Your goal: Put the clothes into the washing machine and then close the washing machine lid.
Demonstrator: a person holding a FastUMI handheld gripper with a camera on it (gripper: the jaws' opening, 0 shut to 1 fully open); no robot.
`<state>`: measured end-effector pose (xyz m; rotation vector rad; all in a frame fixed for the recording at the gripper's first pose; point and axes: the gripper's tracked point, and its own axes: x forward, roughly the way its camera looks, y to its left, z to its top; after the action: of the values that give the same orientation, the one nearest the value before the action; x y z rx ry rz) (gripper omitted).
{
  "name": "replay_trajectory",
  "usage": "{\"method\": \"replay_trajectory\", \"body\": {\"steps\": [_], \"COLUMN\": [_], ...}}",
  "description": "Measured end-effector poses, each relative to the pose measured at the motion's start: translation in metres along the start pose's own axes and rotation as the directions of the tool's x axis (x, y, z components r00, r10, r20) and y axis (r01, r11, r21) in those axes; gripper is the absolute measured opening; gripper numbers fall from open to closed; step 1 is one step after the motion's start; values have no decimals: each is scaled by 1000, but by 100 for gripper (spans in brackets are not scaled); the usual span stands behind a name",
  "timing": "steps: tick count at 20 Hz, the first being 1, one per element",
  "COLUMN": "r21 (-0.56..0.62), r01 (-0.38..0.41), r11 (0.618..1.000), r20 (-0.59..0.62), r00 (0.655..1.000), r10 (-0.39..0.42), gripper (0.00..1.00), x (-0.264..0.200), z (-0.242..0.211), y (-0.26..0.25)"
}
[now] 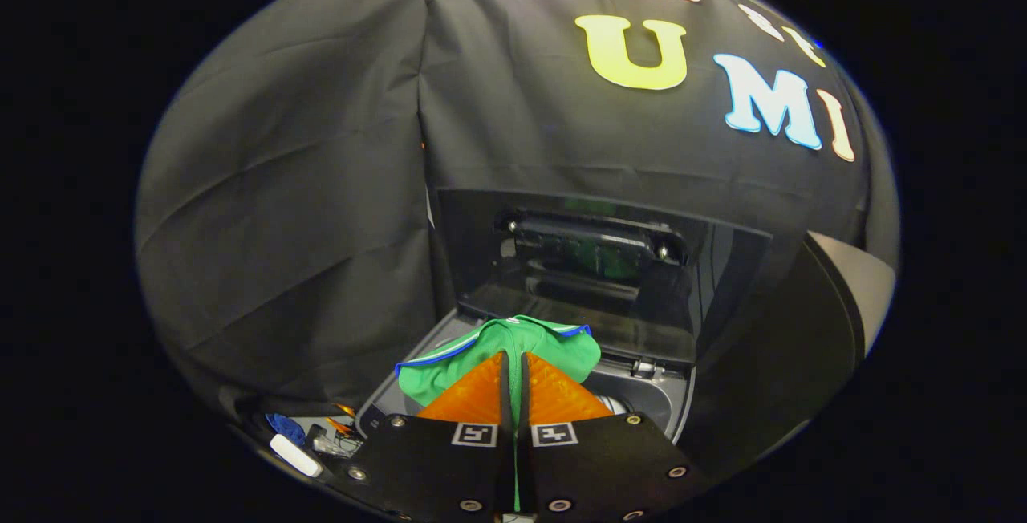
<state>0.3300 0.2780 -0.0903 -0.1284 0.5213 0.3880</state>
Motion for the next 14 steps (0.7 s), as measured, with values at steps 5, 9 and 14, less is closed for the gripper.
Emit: {"method": "replay_trajectory", "body": {"steps": [5, 9, 14], "r21": [-12, -34, -8], "r01": [35, 67, 73], "r11": [999, 997, 997], "r20": [-101, -165, -190], "r00": [994, 984, 979], "r10": [-36, -72, -73], "gripper": [3, 6, 14], "x": [24, 39, 43], "z": [-37, -65, -84], "y": [-6, -17, -14]}}
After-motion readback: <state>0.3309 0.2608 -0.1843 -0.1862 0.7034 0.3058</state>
